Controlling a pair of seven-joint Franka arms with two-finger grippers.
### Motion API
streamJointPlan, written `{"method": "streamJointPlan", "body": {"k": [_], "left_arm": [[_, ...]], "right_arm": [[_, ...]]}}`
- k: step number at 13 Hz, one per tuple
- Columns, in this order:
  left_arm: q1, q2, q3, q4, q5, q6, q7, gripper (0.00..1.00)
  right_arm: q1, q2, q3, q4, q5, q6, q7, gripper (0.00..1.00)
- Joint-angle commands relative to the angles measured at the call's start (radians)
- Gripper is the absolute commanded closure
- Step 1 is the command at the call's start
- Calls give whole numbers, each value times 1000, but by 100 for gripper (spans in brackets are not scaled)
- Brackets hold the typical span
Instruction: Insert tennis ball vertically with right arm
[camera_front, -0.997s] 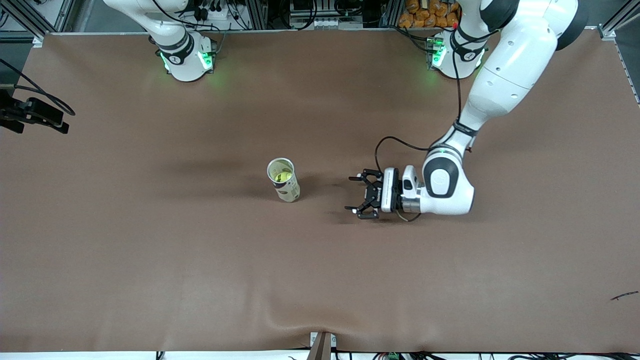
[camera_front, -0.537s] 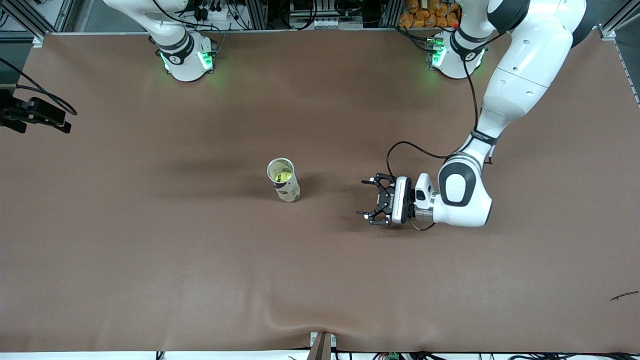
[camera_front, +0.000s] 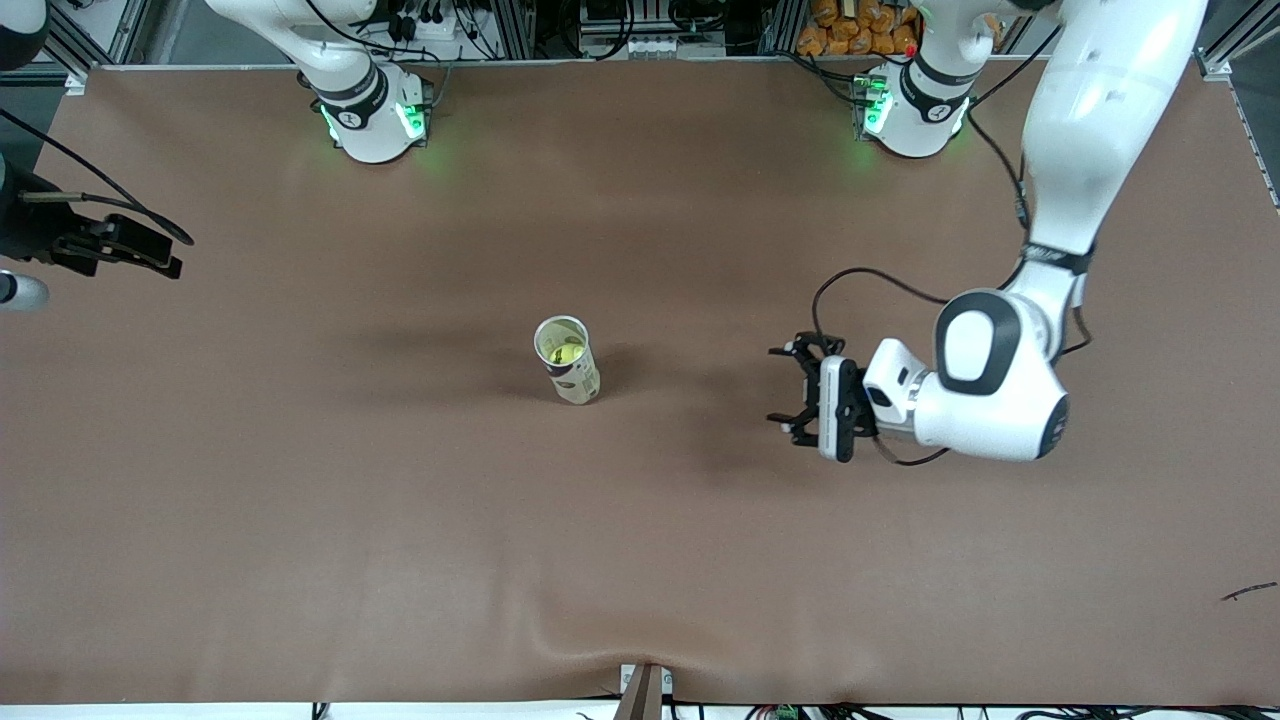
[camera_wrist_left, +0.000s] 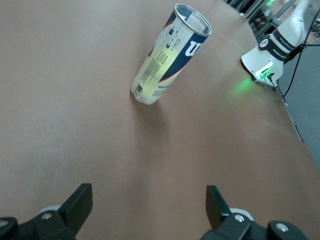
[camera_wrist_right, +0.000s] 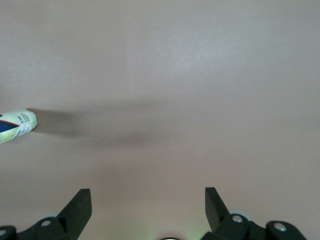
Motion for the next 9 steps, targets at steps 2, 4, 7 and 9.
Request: {"method": "streamJointPlan", "body": {"k": [2,4,7,9], "left_arm": [[-6,-99,42,-27,123,-84,-250,0],[-5,-143,75,-9,207,-137,-397,0],[-14,-217,92,4,317,-205,-660,0],[-26,-267,94,4,383,-237,-843,0]], "right_arm": [[7,-9,-3,23,4,60,12,0],[5,-17,-6,20,1,60,9,0],[7,-18,-6,12,-2,46,18,0],[1,-18,-7,12,-2,42,18,0]]}}
